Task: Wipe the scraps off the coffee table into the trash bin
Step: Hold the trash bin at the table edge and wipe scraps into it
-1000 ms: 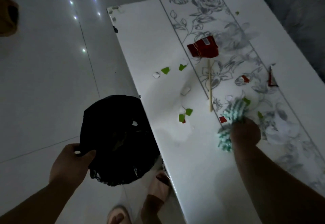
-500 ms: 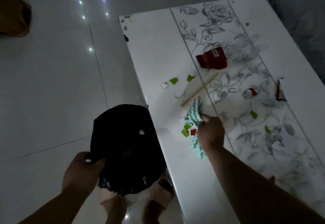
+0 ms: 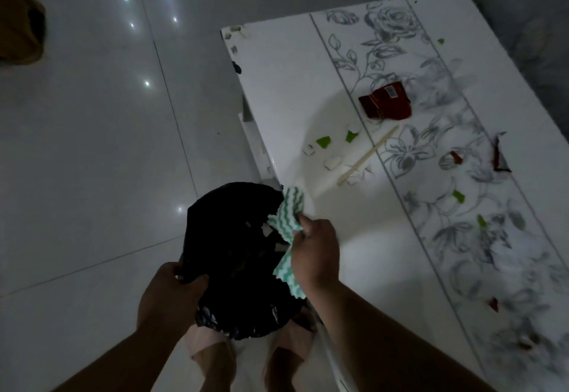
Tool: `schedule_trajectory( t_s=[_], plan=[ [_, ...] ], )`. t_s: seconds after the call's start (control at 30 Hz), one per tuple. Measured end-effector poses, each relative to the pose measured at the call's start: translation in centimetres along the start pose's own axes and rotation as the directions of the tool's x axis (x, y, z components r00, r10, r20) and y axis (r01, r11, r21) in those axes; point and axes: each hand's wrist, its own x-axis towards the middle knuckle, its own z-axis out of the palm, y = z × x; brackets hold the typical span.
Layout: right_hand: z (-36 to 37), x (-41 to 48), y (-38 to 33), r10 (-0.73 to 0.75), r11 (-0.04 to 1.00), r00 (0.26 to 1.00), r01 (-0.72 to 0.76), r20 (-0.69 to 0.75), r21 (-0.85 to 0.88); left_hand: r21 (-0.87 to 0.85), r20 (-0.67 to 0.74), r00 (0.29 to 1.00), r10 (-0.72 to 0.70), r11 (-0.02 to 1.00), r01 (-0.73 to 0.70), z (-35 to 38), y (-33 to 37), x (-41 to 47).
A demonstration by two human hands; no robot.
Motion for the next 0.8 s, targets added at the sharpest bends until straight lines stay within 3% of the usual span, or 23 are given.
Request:
schedule_trajectory(
  t_s=[0.13, 0.3, 0.43, 0.53, 0.6, 0.7, 0.8],
  plan=[
    [0.3, -0.6, -1.8, -0.039, 0.999, 0.998, 0.037, 0.047, 0.035, -0.034, 0.055, 0.998, 0.019, 0.999, -0.017, -1.1, -0.2, 1.0],
    [-3.3, 1.2, -0.7, 0.159, 0.986, 0.968, -0.144, -0.193, 0.087, -0.015, 0.043, 0.999, 0.025, 1.0, -0.025, -2.7, 0.9, 2.2],
    [-6.9, 3.1, 4.3, 0.474, 0.88, 0.799, -0.431, -0.369, 0.197, 0.016, 0.016, 0.999, 0.041, 0.999, -0.041, -4.5, 2.9, 3.8],
    [-8.7, 3.8, 8.0, 0.642, 0.766, 0.657, -0.575, -0.396, 0.287, 0.047, -0.046, 0.996, 0.071, 0.997, -0.069, -5.4, 4.5, 5.3],
    [-9.8, 4.5, 9.9, 0.688, 0.717, 0.612, -0.655, -0.39, 0.237, 0.058, -0.08, 0.994, 0.081, 0.995, -0.076, -5.5, 5.5, 6.4],
    [-10.8, 6.2, 10.9, 0.659, 0.701, 0.684, -0.709, -0.313, -0.074, 0.021, -0.129, 0.989, 0.079, 0.997, -0.077, -5.2, 6.9, 7.7],
    [-11.4, 9.4, 11.1, 0.643, 0.728, 0.72, -0.681, -0.262, -0.085, 0.003, -0.14, 0.988, 0.072, 0.997, -0.072, -4.6, 7.9, 9.2]
  ],
)
